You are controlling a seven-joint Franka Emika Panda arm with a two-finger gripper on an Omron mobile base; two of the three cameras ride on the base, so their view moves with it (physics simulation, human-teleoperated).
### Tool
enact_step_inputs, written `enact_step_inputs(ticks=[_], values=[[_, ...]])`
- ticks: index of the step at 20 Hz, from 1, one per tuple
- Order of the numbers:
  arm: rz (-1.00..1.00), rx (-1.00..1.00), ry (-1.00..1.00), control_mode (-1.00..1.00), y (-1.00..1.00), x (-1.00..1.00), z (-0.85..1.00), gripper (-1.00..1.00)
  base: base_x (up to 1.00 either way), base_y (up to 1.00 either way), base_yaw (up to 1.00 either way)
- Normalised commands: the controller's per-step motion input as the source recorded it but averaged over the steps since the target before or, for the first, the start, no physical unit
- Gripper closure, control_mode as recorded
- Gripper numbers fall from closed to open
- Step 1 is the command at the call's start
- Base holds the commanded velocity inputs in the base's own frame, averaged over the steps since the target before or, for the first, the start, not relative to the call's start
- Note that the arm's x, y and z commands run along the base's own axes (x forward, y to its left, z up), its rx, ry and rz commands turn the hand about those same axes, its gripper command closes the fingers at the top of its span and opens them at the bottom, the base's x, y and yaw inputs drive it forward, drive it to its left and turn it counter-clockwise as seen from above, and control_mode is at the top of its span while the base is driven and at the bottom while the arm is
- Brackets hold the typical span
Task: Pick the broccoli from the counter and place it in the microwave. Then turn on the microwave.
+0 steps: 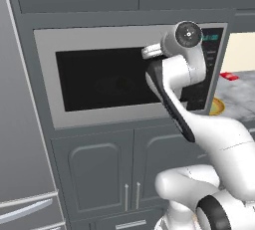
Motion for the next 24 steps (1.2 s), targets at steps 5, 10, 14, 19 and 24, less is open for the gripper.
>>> enact_step_inputs(ticks=[5, 10, 14, 19, 24], values=[[0.01, -0.01, -0.15, -1.0, -0.48, -1.0, -0.05, 1.0, 0.0, 0.0, 0.0], [0.01, 0.05, -0.02, -1.0, -0.98, -0.48, -0.38, 1.0, 0.0, 0.0, 0.0], [0.01, 0.09, 0.0, -1.0, -0.81, -0.06, -0.44, 1.0, 0.0, 0.0, 0.0], [0.01, 0.07, 0.0, -1.0, -0.55, 0.02, -0.46, 1.0, 0.0, 0.0, 0.0], [0.0, 0.05, 0.01, -1.0, -0.33, 0.11, -0.29, 1.0, 0.0, 0.0, 0.0]])
